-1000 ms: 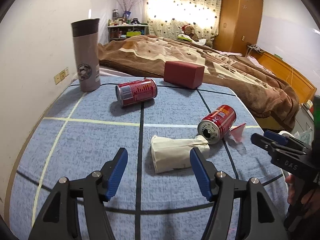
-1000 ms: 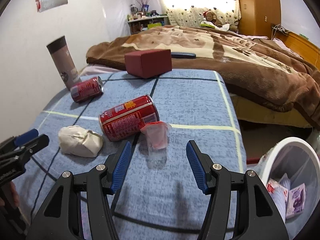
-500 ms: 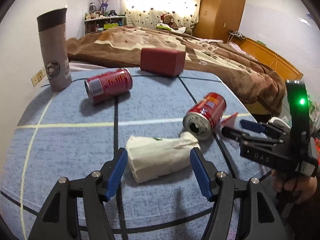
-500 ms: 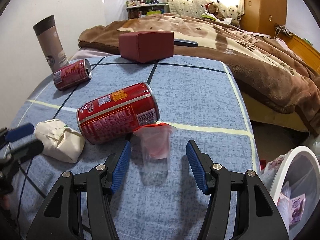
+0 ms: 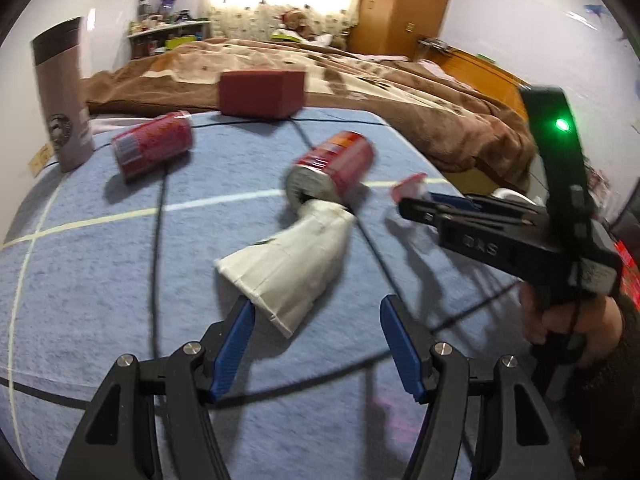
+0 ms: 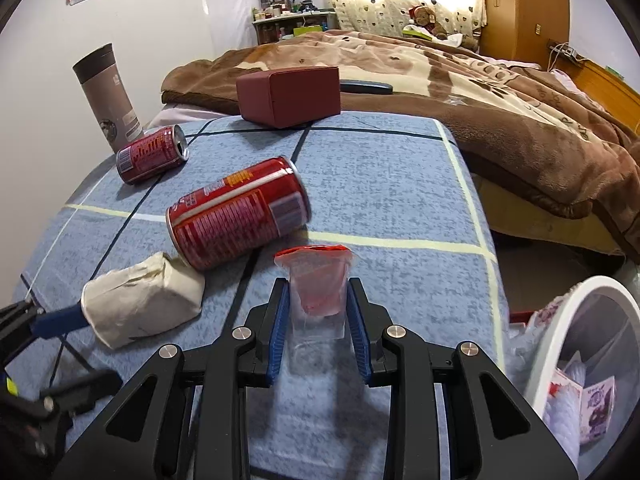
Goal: Collect trash
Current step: 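Grasp the clear plastic cup with right tool while left tool approaches beige paper wrapper, then grasp the beige paper wrapper with the left tool while right tool holds the cup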
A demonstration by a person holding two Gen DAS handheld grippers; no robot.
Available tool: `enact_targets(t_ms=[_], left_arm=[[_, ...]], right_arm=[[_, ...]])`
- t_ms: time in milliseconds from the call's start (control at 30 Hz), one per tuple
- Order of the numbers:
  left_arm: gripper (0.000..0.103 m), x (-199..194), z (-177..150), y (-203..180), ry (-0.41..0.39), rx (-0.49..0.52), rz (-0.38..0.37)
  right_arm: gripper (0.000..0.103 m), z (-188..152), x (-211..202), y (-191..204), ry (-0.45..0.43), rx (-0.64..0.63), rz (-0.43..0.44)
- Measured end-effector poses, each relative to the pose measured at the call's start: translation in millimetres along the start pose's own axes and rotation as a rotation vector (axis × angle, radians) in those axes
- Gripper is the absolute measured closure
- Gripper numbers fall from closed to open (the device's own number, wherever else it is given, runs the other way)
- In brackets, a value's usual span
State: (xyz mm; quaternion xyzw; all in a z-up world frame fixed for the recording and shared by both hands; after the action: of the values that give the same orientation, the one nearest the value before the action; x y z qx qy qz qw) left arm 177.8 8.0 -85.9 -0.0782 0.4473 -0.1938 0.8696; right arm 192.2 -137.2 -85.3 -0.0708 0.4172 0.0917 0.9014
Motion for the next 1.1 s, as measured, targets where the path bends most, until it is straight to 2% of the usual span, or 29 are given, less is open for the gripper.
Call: enact_targets(t_ms=[100,233,333,400,533,700,833,933,1100], left_arm=[[0.036,-3,-5,-16,0.011,0.060,-0.025],[0.036,-18,9,-15,-0.086,0.070,0.044],[0.036,-18,24,-4,-0.114,0.025,0.079],[0.035,-12,29,-4,-0.129,0.051,0.117],[0.035,15,30,-5,-0.061,0.086,0.111],[0.035,37,22,-1,-0.003,0.072,0.115],[0.036,42,19,0,-0.004,0.080,0.145],[0.036,38,19,1,-0.008,0.060,0.130],[0.048,36,17,0,-0.021,0.047,0.130]], right_arm=[[0.073,-5,-3,-7,-0.001,0.023,-0.005],[0.073,-8,-4,-11,0.000,0.038,-0.009],[0.073,-10,-6,-12,-0.009,0.051,-0.005],[0.073,-11,-7,-12,-0.014,0.055,-0.005],[0.073,-12,-9,-11,-0.021,0.056,-0.001],[0.073,-17,-11,-13,-0.022,0.060,0.007],[0.073,-17,-11,-11,-0.027,0.048,-0.005],[0.073,-18,-11,-10,-0.030,0.043,-0.001],[0.073,-18,-13,-11,-0.039,0.041,-0.004]])
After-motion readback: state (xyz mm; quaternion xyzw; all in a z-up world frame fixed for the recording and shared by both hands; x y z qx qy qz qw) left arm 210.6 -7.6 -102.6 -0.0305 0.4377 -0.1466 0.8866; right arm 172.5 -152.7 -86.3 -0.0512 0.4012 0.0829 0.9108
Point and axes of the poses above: each gripper's, at about its wrist camera, not at the fingertips, and x roughly the way its jaws point, y to its left, z to its top, the point moved 5 cm from there along x, roughly the way its jaws point, and after that the axes turned 12 degrees about -x, right-handed, at the moved point
